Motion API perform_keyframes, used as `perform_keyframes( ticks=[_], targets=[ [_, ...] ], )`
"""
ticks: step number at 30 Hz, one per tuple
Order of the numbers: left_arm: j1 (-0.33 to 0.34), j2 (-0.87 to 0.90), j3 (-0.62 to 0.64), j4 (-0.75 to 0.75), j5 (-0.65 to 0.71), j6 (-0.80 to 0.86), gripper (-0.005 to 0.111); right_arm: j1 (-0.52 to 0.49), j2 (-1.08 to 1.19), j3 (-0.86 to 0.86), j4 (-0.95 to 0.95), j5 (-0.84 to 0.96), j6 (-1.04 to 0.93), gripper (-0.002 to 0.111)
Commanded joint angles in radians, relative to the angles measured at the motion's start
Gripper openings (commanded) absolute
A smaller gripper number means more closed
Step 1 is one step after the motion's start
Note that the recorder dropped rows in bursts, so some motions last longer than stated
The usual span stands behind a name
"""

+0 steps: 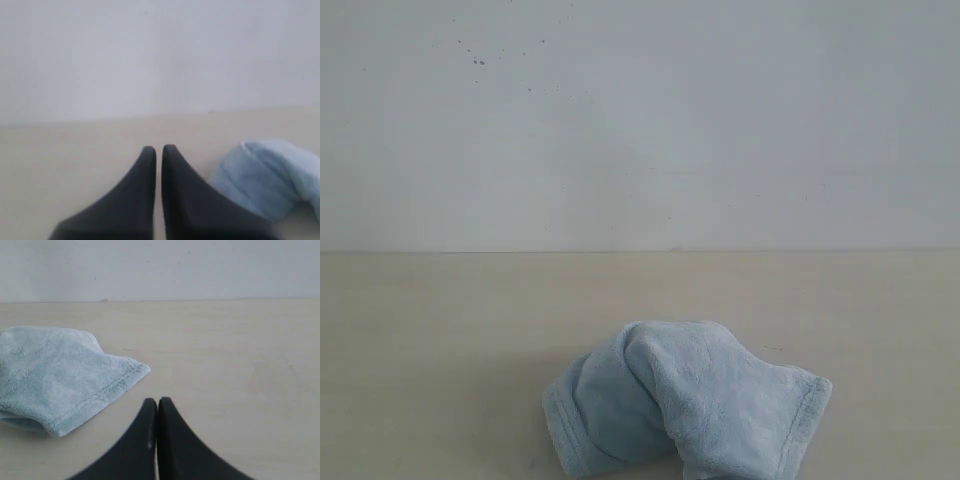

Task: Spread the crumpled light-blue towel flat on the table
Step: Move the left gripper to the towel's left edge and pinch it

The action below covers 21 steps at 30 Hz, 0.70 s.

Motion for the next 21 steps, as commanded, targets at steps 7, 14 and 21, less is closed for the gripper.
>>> perform_keyframes(
  ticks=[7, 14, 21],
  targets=[
    [0.002, -0.002, -0.072, 0.007, -0.574, -0.004, 0.004, -0.002, -0.005, -0.001, 0.001, -0.004, -0.002, 0.0],
    [0.002, -0.002, -0.072, 0.007, -0.684, -0.126, 0.004, -0.002, -0.005, -0.001, 0.001, -0.004, -0.002, 0.0],
    [0.002, -0.002, -0.072, 0.007, -0.536, -0.278, 0.004, -0.002, -0.005, -0.001, 0.001, -0.004, -0.002, 0.0]
  ],
)
